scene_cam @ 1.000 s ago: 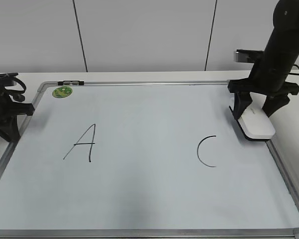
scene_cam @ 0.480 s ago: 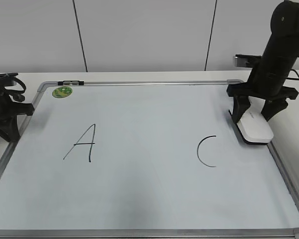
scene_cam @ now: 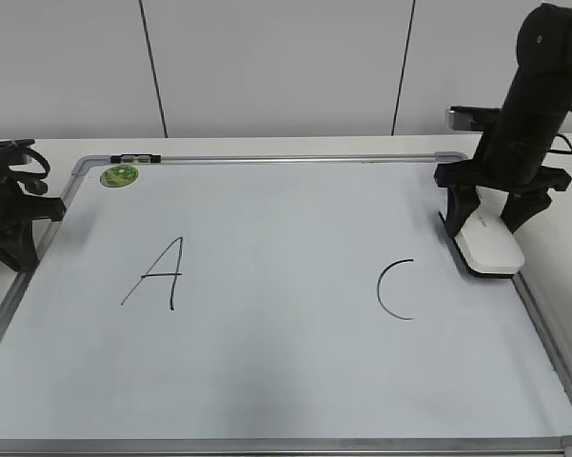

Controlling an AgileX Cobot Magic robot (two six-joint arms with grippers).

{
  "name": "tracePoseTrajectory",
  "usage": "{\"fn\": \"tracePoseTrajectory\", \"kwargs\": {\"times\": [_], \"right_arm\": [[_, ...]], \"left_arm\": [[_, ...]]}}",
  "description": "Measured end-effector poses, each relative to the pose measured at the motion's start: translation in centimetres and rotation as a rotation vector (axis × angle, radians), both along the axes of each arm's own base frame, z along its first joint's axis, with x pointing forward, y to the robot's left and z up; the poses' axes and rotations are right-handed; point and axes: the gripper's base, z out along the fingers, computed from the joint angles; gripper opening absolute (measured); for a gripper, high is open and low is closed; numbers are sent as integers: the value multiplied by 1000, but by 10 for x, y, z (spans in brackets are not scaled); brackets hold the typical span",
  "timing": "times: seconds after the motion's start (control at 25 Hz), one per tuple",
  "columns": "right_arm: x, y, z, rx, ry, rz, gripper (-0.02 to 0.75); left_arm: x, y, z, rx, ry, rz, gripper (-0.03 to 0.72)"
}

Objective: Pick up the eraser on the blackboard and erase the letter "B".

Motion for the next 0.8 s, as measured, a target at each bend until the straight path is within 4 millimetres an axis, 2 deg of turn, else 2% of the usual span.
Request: {"fn": "tracePoseTrajectory", "kwargs": {"times": [0.28, 0.64, 0.8], "right_arm": [[5, -1, -13, -14, -16, -4, 519], [7, -1, -18, -18, -8, -22, 521], [8, -1, -19, -18, -5, -42, 568]], "left_arm": [[0, 0, 0, 0, 0, 0, 27], [0, 0, 0, 0, 0, -1, 28], [0, 0, 0, 0, 0, -1, 28]]}}
